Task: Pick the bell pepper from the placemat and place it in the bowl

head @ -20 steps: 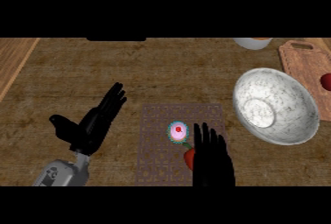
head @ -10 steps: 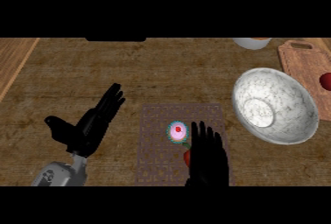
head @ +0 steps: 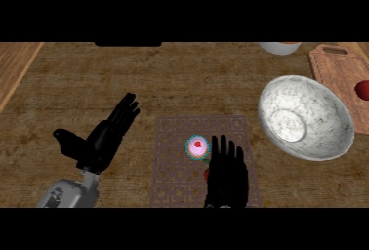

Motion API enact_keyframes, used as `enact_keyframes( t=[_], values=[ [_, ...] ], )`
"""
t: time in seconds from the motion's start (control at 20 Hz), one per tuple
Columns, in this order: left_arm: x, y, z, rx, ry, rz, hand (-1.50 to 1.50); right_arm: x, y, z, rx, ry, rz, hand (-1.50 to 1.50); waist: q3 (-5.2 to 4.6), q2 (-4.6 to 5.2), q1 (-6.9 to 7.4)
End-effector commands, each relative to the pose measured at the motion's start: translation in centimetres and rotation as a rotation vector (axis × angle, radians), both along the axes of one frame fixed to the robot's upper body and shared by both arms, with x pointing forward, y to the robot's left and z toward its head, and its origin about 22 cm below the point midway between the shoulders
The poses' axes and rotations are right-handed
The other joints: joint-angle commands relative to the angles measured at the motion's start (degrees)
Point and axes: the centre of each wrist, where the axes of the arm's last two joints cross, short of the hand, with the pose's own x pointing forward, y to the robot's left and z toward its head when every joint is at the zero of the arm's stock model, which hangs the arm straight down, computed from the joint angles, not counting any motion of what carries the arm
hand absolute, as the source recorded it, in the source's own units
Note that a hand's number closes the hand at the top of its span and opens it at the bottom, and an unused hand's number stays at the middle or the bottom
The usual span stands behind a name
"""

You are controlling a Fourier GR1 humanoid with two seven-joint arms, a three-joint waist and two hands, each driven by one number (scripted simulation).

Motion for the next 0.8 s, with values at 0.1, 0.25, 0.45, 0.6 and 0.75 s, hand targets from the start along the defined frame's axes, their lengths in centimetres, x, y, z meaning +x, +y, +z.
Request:
enact_keyframes(
  t=[0.1, 0.25, 0.45, 0.6, 0.75],
  values=[
    [-1.3, -1.0, 0.6, -0.012, 0.006, -0.006, 0.0, 0.5, 0.3, -1.8, -0.078, 0.047, -0.15, -1.5, 0.03, -0.09, 0.18],
    [0.2, 1.0, 0.4, -0.004, 0.015, -0.013, 0.0, 0.9, 0.9, -0.4, -0.088, 0.027, -0.152, -1.5, 0.0, 0.0, -0.02],
    [-0.7, -1.6, -0.7, -0.013, 0.008, 0.01, 0.0, 1.0, 1.7, -2.4, -0.065, 0.022, -0.156, -1.5, 0.03, 0.03, 0.23],
    [0.1, 0.4, 0.0, 0.007, 0.01, 0.003, 0.0, 2.3, 0.8, -2.6, -0.052, 0.029, -0.177, -1.5, 0.02, 0.06, 0.13],
    [-1.2, 0.1, 0.9, -0.021, -0.003, 0.012, 0.0, 1.9, -1.1, -5.2, -0.069, 0.024, -0.171, -1.5, 0.03, -0.05, -0.03]
  ],
)
